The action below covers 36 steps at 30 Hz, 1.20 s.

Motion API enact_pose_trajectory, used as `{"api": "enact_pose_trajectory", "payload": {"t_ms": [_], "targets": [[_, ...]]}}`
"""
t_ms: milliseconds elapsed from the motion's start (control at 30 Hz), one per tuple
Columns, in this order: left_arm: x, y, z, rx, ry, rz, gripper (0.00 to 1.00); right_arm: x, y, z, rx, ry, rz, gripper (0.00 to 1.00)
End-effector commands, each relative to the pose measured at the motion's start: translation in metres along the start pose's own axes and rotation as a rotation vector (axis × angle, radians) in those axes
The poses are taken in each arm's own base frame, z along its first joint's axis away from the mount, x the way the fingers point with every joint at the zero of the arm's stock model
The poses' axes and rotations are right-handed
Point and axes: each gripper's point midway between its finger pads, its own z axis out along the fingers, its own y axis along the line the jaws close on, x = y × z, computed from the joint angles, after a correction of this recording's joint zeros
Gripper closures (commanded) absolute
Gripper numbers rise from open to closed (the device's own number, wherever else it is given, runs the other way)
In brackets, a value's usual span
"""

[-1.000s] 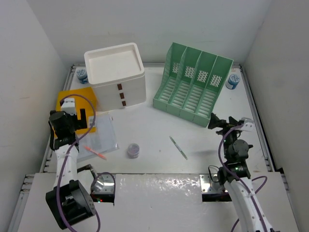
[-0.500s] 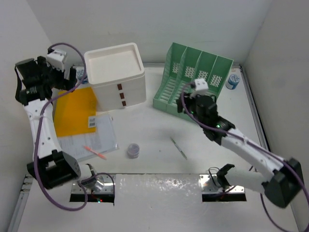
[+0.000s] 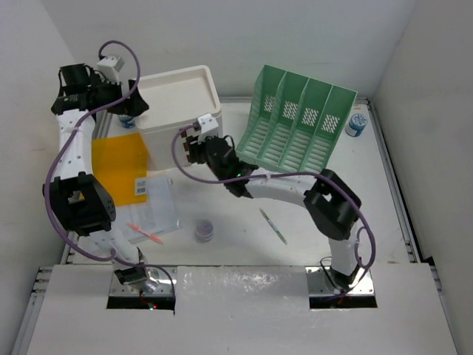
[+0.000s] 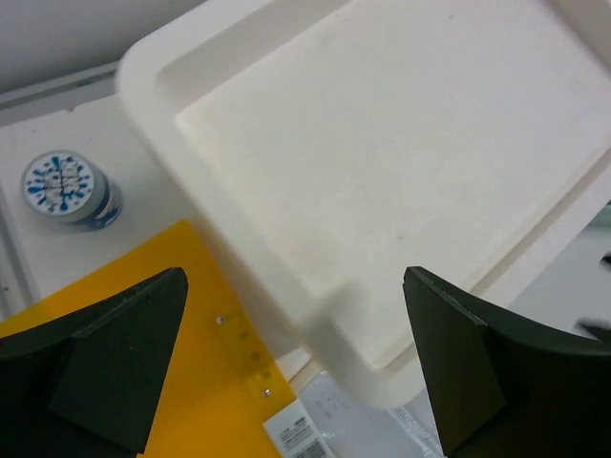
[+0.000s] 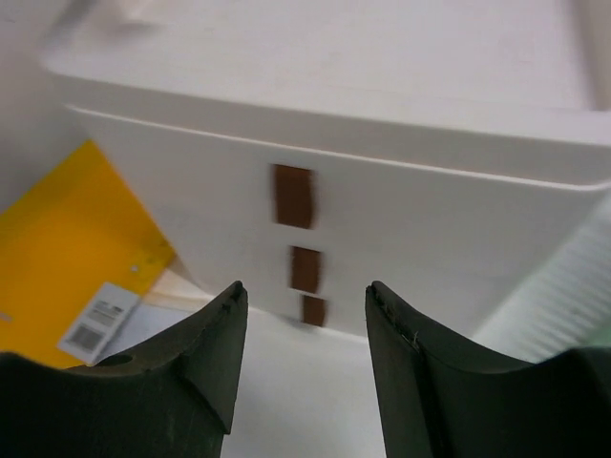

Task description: Organize the desk

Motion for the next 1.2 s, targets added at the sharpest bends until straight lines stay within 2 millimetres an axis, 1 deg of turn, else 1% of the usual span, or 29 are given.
{"api": "enact_pose_trajectory", "payload": {"t_ms": [0,33,67,100,133,167,200,233,267,300,333,367,400,433,467,533,567,600,667,733,833,867,1000,1067,1100,1167], "targets": [[-0.032,0.005,-0.007,-0.124,-0.098,0.021,0.06,-0.055,0.021,0.008,0.055,-0.194,0.071,0.49],[-0.029,0.011,-0.003,-0.149,-0.095,0.009,0.06,-0.052,0.027,0.02,0.055,-0.194,0.069,0.48],[-0.028,0.01,0.001,-0.153,-0.098,-0.007,0.06,-0.044,0.03,0.027,0.058,-0.175,0.064,0.48],[-0.02,0.012,0.006,-0.169,-0.087,-0.023,0.06,-0.04,0.034,0.033,0.052,-0.174,0.08,0.49],[-0.023,0.011,0.01,-0.174,-0.11,-0.022,0.06,-0.034,0.04,0.044,0.042,-0.183,0.092,0.5],[-0.02,0.011,0.014,-0.177,-0.109,-0.028,0.06,-0.03,0.045,0.049,0.028,-0.179,0.1,0.53],[-0.011,0.013,0.02,-0.181,-0.093,-0.039,0.06,-0.039,0.052,0.055,0.011,-0.196,0.133,0.54],[-0.008,0.014,0.023,-0.184,-0.09,-0.045,0.06,-0.036,0.054,0.059,0.013,-0.189,0.139,0.55],[-0.008,0.014,0.027,-0.185,-0.093,-0.048,0.06,-0.019,0.054,0.067,0.025,-0.157,0.127,0.55],[0.001,0.017,0.033,-0.188,-0.076,-0.059,0.06,-0.02,0.053,0.07,0.042,-0.161,0.131,0.55],[0.002,0.018,0.037,-0.186,-0.079,-0.065,0.06,-0.024,0.045,0.072,0.096,-0.18,0.144,0.56],[0.004,0.019,0.039,-0.185,-0.076,-0.071,0.06,-0.018,0.04,0.073,0.131,-0.181,0.144,0.58],[0.011,0.021,0.044,-0.184,-0.062,-0.084,0.06,-0.015,0.036,0.073,0.153,-0.186,0.15,0.63],[0.014,0.021,0.046,-0.181,-0.059,-0.088,0.06,-0.013,0.033,0.072,0.168,-0.196,0.158,0.66],[0.016,0.021,0.048,-0.176,-0.056,-0.093,0.06,-0.016,0.028,0.072,0.193,-0.229,0.178,0.68],[0.02,0.018,0.05,-0.162,-0.058,-0.094,0.06,-0.015,0.027,0.071,0.22,-0.244,0.18,0.74],[0.021,0.019,0.049,-0.164,-0.062,-0.092,0.06,-0.018,0.021,0.07,0.253,-0.26,0.186,0.75],[0.023,0.02,0.048,-0.181,-0.06,-0.092,0.06,-0.018,0.022,0.071,0.264,-0.266,0.175,0.77],[0.021,0.024,0.047,-0.203,-0.073,-0.078,0.06,-0.018,0.022,0.073,0.275,-0.274,0.171,0.8],[0.024,0.024,0.048,-0.206,-0.067,-0.073,0.06,-0.017,0.024,0.078,0.272,-0.276,0.168,0.83],[0.029,0.024,0.05,-0.197,-0.055,-0.072,0.06,-0.013,0.022,0.081,0.291,-0.275,0.161,0.94],[0.029,0.024,0.05,-0.195,-0.055,-0.072,0.06,-0.012,0.021,0.08,0.296,-0.275,0.154,1.0],[0.033,0.024,0.05,-0.199,-0.048,-0.076,0.06,-0.011,0.019,0.079,0.3,-0.266,0.112,1.0],[0.03,0.025,0.049,-0.211,-0.056,-0.074,0.05,-0.01,0.018,0.074,0.291,-0.259,0.082,1.0],[0.029,0.026,0.046,-0.22,-0.06,-0.07,0.05,0.005,0.015,0.069,0.285,-0.238,0.061,1.0],[0.025,0.025,0.044,-0.224,-0.072,-0.064,0.03,-0.008,0.019,0.06,0.241,-0.279,0.075,1.0]]}}
